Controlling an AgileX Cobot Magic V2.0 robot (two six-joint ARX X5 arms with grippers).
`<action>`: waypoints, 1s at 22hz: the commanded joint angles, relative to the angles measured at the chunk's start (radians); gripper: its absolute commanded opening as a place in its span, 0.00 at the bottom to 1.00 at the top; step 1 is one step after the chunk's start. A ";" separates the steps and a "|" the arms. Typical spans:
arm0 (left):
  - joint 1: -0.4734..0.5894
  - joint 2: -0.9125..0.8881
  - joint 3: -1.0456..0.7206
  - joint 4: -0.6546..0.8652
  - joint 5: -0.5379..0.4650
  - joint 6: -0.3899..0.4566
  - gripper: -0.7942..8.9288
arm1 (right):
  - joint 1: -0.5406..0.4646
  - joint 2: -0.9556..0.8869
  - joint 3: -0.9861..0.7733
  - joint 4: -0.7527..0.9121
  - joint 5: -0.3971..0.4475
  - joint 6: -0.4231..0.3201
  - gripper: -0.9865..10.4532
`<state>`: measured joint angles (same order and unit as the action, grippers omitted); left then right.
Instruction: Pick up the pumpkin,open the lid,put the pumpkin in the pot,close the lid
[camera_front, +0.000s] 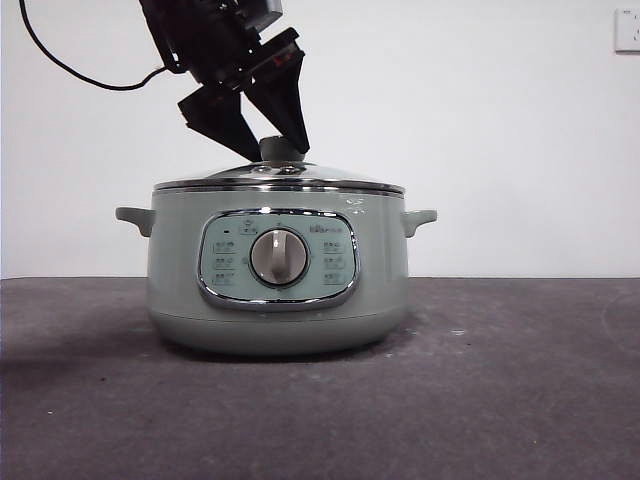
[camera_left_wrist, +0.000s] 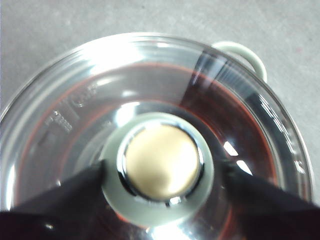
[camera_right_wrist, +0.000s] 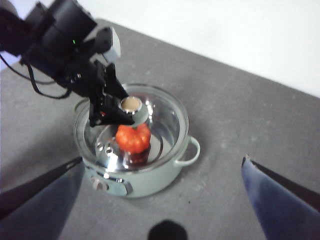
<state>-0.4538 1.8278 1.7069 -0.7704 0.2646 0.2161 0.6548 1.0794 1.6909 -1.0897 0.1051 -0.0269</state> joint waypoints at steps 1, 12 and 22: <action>0.003 -0.016 -0.019 -0.024 -0.002 -0.011 0.71 | 0.001 0.000 0.000 -0.014 -0.001 -0.006 0.61; 0.003 -0.204 -0.019 -0.104 -0.005 -0.014 0.71 | 0.001 0.002 0.000 -0.054 -0.008 0.004 0.61; 0.003 -0.484 -0.019 -0.369 0.003 -0.060 0.69 | 0.001 0.028 0.000 -0.167 -0.182 0.030 0.61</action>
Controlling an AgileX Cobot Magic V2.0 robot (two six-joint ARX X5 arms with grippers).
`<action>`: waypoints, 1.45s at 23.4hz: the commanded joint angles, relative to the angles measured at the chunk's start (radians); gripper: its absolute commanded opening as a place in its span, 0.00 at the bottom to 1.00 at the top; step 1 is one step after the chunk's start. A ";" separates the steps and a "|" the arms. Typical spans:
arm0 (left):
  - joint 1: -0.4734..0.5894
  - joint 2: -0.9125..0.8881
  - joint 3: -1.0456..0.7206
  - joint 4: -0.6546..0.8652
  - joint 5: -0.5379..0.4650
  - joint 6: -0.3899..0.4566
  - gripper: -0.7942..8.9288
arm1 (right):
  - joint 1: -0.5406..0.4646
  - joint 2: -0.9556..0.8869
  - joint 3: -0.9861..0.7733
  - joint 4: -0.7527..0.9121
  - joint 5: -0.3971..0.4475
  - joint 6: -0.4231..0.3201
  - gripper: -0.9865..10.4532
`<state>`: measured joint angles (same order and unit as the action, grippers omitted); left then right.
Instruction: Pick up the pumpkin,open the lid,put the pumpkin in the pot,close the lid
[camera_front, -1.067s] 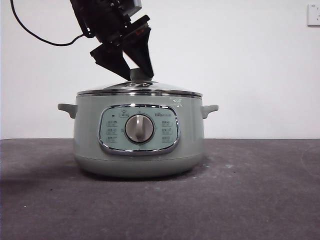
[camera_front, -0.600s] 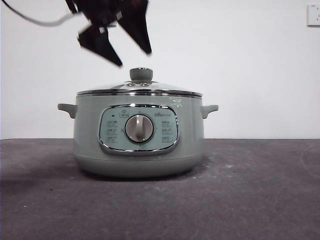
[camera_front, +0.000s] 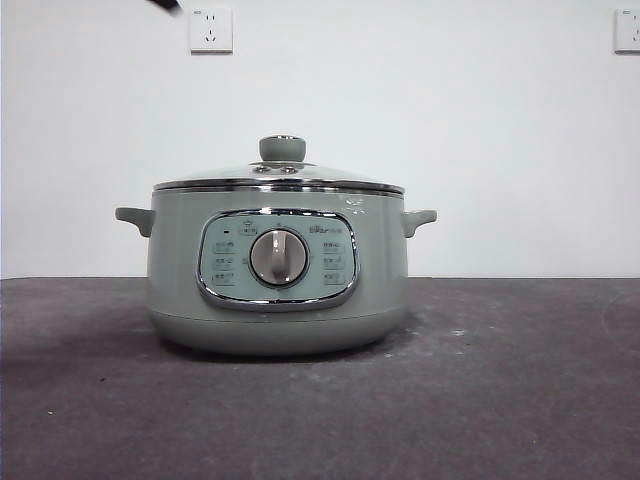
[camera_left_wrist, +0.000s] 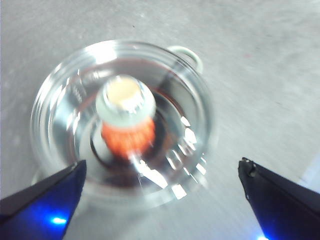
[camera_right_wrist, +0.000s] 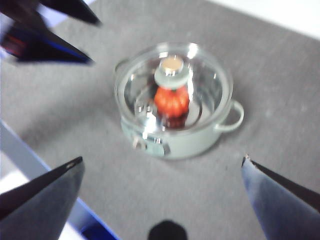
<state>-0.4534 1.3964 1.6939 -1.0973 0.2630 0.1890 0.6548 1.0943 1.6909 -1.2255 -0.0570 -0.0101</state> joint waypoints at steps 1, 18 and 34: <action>0.003 -0.082 -0.006 -0.068 0.005 -0.033 0.68 | 0.001 0.022 0.000 -0.056 -0.043 0.014 0.60; 0.003 -0.289 -0.006 -0.236 0.001 -0.035 0.08 | 0.001 0.074 0.000 -0.122 -0.173 0.019 0.09; 0.003 -0.289 -0.006 -0.231 0.002 -0.046 0.08 | 0.001 0.055 0.000 -0.122 -0.172 0.019 0.09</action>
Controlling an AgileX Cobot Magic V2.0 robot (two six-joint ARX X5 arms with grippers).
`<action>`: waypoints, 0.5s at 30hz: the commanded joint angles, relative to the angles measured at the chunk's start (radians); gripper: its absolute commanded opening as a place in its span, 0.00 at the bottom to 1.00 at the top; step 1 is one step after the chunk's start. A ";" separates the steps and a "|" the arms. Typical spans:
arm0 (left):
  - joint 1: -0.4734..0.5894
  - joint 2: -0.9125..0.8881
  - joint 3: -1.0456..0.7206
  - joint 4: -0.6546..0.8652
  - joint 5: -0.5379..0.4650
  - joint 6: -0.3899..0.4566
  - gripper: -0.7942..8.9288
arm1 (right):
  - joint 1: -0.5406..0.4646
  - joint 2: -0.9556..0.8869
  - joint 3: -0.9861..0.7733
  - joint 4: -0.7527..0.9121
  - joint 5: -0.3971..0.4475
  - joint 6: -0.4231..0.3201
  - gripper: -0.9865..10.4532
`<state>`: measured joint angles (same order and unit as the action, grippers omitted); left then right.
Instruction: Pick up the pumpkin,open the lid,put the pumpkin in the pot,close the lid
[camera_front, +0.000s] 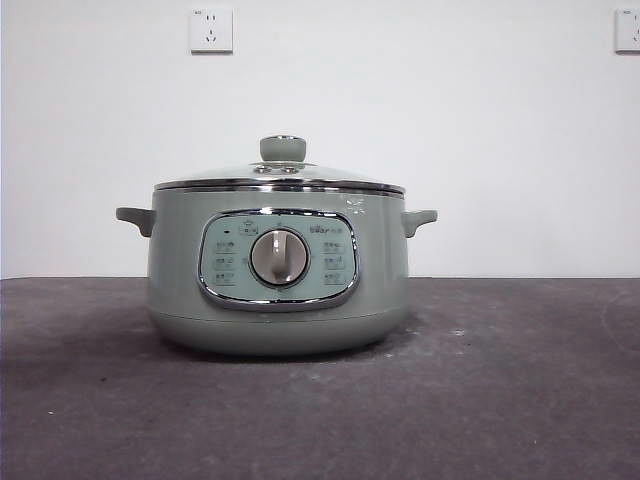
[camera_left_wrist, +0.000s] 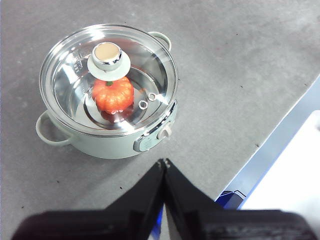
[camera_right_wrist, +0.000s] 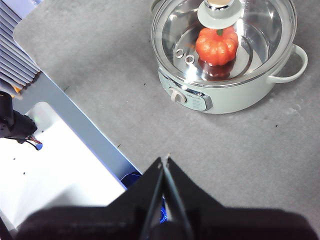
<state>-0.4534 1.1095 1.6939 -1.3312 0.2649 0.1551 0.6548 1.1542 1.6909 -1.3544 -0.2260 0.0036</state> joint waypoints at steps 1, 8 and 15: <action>0.003 -0.002 -0.006 -0.003 -0.004 -0.012 0.08 | 0.001 -0.005 0.000 0.006 -0.004 0.005 0.09; 0.130 -0.105 -0.017 0.191 -0.054 0.003 0.08 | 0.001 -0.005 0.000 0.006 -0.004 0.005 0.09; 0.329 -0.365 -0.277 0.621 -0.082 0.014 0.08 | 0.001 -0.005 0.000 0.006 -0.003 0.005 0.09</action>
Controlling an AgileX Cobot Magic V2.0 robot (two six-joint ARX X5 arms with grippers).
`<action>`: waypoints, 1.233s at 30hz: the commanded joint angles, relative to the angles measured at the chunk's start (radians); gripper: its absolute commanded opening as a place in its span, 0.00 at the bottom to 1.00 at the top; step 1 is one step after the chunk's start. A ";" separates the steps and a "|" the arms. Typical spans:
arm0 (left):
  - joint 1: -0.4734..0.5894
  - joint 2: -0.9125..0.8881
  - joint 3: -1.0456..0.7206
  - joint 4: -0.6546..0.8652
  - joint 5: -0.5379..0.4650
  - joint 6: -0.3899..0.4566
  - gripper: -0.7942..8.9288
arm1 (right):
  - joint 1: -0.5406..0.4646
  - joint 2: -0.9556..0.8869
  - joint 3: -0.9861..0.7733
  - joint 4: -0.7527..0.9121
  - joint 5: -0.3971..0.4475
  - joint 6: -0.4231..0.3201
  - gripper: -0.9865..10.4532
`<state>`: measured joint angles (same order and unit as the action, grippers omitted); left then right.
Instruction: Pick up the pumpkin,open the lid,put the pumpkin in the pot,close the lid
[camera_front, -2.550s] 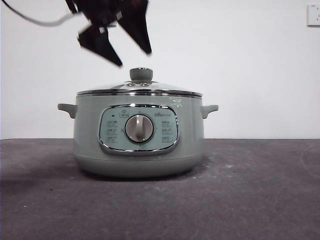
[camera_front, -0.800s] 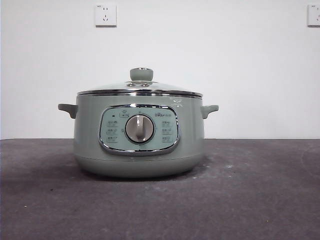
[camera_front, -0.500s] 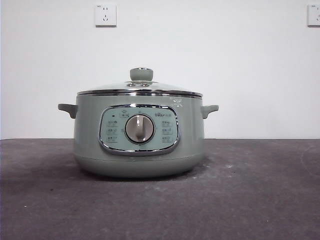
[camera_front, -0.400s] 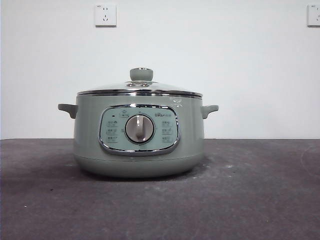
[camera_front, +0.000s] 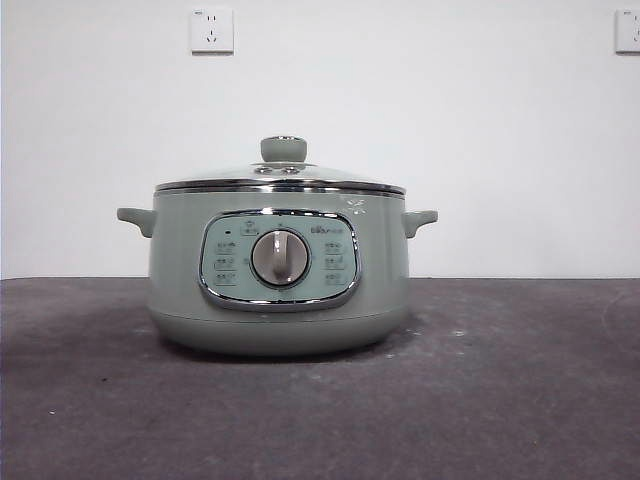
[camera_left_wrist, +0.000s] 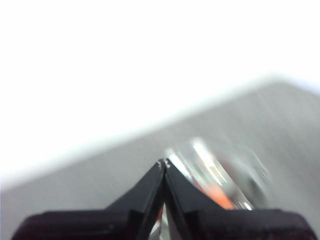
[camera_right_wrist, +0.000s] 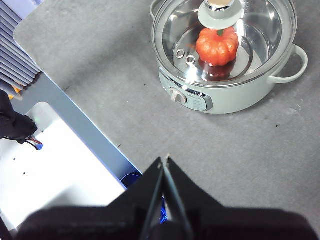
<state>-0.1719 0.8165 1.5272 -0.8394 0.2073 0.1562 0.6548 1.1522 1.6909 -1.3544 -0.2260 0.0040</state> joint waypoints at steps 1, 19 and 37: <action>0.069 -0.114 -0.175 0.192 -0.055 0.018 0.08 | 0.001 -0.003 0.000 0.006 -0.003 0.005 0.09; 0.202 -0.618 -1.190 0.785 -0.151 -0.086 0.08 | 0.001 -0.010 0.000 0.006 -0.003 0.005 0.09; 0.202 -0.815 -1.517 0.755 -0.149 -0.207 0.08 | 0.001 -0.010 0.000 0.006 -0.003 0.005 0.09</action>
<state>0.0261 0.0048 0.0261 -0.0826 0.0555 -0.0196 0.6548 1.1435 1.6909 -1.3544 -0.2260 0.0040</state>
